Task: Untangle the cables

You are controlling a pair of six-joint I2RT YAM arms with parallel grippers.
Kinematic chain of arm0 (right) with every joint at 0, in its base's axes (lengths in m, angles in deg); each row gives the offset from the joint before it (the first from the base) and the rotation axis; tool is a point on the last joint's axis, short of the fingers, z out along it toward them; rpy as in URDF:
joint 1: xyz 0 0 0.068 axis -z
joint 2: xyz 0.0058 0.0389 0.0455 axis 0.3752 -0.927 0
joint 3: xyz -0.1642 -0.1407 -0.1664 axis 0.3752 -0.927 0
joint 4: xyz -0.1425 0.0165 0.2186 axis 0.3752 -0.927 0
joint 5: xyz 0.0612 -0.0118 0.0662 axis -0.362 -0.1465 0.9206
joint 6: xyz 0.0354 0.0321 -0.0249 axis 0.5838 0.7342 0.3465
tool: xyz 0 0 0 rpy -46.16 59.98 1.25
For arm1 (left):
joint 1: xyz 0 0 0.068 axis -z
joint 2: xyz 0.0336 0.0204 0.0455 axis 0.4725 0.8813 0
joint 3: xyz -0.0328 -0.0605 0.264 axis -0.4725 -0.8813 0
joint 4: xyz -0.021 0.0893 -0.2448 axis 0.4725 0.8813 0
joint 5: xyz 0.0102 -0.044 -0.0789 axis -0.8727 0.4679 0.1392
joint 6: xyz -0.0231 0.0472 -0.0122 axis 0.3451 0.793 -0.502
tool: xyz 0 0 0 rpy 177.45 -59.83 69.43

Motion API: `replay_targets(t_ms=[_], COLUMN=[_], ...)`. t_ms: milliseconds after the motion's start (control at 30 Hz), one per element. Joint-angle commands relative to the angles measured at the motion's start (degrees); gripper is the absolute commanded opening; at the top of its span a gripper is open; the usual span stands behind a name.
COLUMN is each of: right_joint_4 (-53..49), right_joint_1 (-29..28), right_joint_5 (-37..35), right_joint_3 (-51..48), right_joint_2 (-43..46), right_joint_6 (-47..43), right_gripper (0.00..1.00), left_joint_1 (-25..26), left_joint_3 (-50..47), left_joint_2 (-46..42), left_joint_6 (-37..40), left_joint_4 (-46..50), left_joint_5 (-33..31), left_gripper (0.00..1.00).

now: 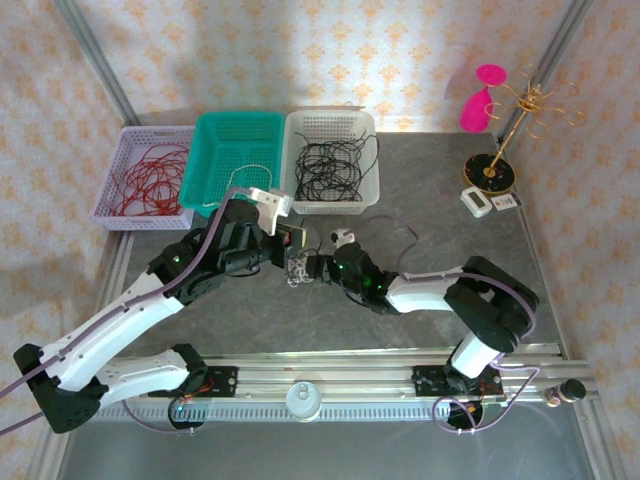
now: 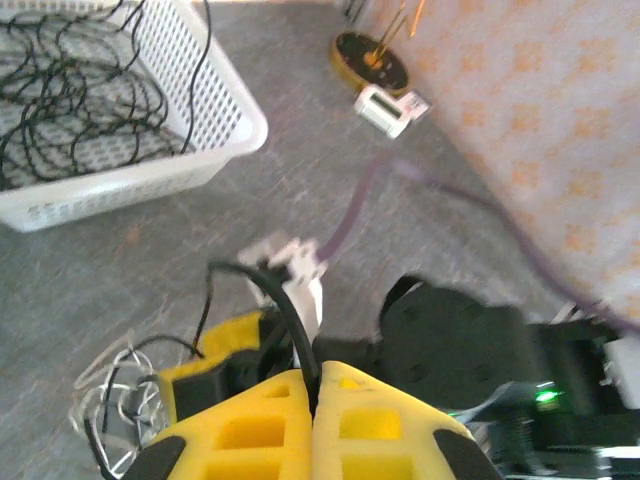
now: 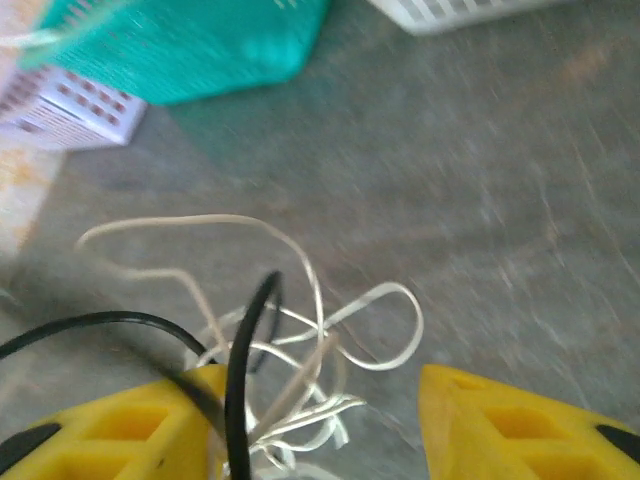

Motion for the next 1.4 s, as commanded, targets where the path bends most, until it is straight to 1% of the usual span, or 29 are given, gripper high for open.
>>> replay_targets(t_ms=[0,133,233,400,467,533,700,800,867,933,1000,1100,1200,1267,1333,1367], right_joint_4=[3.2,1.9,-0.3,-5.0,-6.9,-9.2,-15.6,-18.4,-18.9,-18.4,-17.4,-14.7,-12.8,-13.1,-14.3,-14.5], right_joint_1=[-0.2,-0.2,-0.2,-0.1,-0.1,0.0,0.6,1.3,1.8,2.3,3.2,5.4,6.3,6.5,6.9,7.1], right_joint_5=[-2.3,-4.6,-5.5,-8.2,-7.7,-7.2,-7.0,-3.6,-0.6,2.2,4.2,9.6,11.5,10.5,9.6,8.9], right_joint_3=[-3.4,-5.7,-5.9,-7.7,-8.4,-9.0,-9.1,-7.0,-4.7,-1.8,1.7,5.9,9.0,10.7,12.4,13.1], right_joint_2=[-1.4,-1.1,0.1,5.4,9.9,16.5,35.5,42.8,44.8,44.3,41.9,37.2,32.6,29.5,26.7,26.1], right_joint_6=[4.6,5.6,4.8,3.8,2.0,-0.2,-7.4,-11.5,-13.4,-14.9,-15.4,-15.3,-15.6,-16.2,-16.9,-17.1], right_gripper=[0.52,0.53,0.53,0.57,0.59,0.63,0.75,0.79,0.81,0.82,0.82,0.79,0.75,0.71,0.64,0.58], left_joint_1=[0.1,0.1,0.1,0.1,0.1,0.1,0.0,0.0,0.0,0.0,0.1,0.1,0.1,0.1,0.2,0.2], left_joint_3=[3.5,6.6,9.2,11.5,12.0,12.1,10.8,9.7,9.2,8.6,8.2,7.8,7.7,7.6,7.3,7.0], left_joint_2=[-1.6,-1.1,-1.0,-0.9,-0.5,0.0,1.0,1.2,1.4,1.6,1.7,1.9,1.8,1.3,0.9,0.6], left_joint_6=[1.3,2.5,3.5,5.3,6.1,6.5,7.6,7.8,8.3,8.8,9.1,9.2,9.4,9.3,9.3,9.2], left_joint_4=[-3.3,-2.7,-2.5,-3.6,-3.4,-2.8,-1.3,-1.4,-1.2,-1.2,-1.0,-0.9,-0.4,-0.4,-0.8,-1.0], left_joint_5=[1.1,-1.6,-3.6,-5.3,-5.0,-4.4,-3.1,-1.0,0.9,2.7,4.3,5.6,6.5,6.9,7.5,8.2], left_gripper=[0.0,0.0,0.0,0.0,0.0,0.0,0.0,0.0,0.0,0.0,0.0,0.0,0.0,0.0,0.0,0.0])
